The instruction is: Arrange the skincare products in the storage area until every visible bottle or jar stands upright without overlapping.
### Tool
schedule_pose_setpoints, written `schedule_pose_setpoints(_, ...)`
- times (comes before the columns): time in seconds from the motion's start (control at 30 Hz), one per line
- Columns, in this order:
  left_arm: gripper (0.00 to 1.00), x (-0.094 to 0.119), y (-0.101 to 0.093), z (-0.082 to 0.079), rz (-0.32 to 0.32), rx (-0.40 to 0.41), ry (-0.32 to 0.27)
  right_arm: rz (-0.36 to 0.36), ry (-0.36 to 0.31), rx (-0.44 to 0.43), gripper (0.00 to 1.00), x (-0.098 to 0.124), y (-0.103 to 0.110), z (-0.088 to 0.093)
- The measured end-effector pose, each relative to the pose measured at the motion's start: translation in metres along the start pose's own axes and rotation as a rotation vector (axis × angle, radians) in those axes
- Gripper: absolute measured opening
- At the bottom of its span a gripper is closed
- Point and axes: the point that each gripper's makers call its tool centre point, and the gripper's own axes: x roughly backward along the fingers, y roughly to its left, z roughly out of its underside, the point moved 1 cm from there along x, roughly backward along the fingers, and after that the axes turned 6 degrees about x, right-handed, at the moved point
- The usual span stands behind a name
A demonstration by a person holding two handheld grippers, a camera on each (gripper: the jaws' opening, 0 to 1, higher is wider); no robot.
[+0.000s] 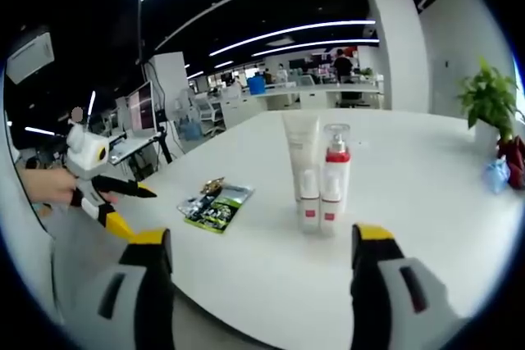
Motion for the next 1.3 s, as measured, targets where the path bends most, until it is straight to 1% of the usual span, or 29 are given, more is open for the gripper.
schedule_pose_setpoints(0.17,0.97,0.000,0.000,0.006,-0.005,0.006,0.024,-0.002,-0.015,0.006,0.96,0.000,0.000,0.001)
schedule_pose_setpoints(0.23,0.97,-0.001,0.000,0.004,-0.007,0.001,0.016,0.000,-0.007,0.015,0.96,0.000,-0.002,0.004)
schedule_pose_setpoints(0.3,0.97,-0.002,-0.001,0.003,-0.005,0.010,0.013,-0.008,-0.014,0.007,0.97,0.000,-0.002,0.004)
schedule_pose_setpoints(0.37,0.97,-0.004,-0.002,0.003,-0.008,0.007,0.016,-0.009,-0.025,-0.003,0.99,0.001,-0.003,0.003)
schedule_pose_setpoints(0.63,0.97,-0.013,-0.002,-0.001,-0.015,0.012,0.032,0.010,-0.011,-0.002,0.98,0.000,-0.008,0.006)
schedule_pose_setpoints(0.67,0.97,-0.015,-0.001,-0.002,-0.020,0.020,0.036,0.016,-0.002,0.005,0.99,-0.001,-0.009,0.007)
schedule_pose_setpoints(0.8,0.97,-0.023,0.004,-0.004,-0.042,0.042,0.053,0.020,-0.003,0.012,1.00,-0.001,-0.010,0.007)
schedule_pose_setpoints(0.9,0.97,-0.032,0.009,-0.008,-0.059,0.066,0.061,0.022,-0.009,0.004,1.00,0.000,-0.011,0.006)
schedule_pose_setpoints(1.0,0.97,-0.041,0.012,-0.011,-0.064,0.086,0.075,0.023,-0.015,-0.008,0.99,0.001,-0.012,0.006)
schedule_pose_setpoints(1.07,0.97,-0.048,0.016,-0.013,-0.072,0.090,0.077,0.020,-0.017,-0.017,0.99,0.001,-0.012,0.006)
schedule_pose_setpoints(1.2,0.97,-0.059,0.024,-0.019,-0.112,0.111,0.076,0.024,-0.024,-0.024,0.99,0.002,-0.013,0.005)
schedule_pose_setpoints(1.3,0.97,-0.067,0.030,-0.022,-0.120,0.132,0.080,0.030,-0.028,-0.036,0.99,0.003,-0.015,0.005)
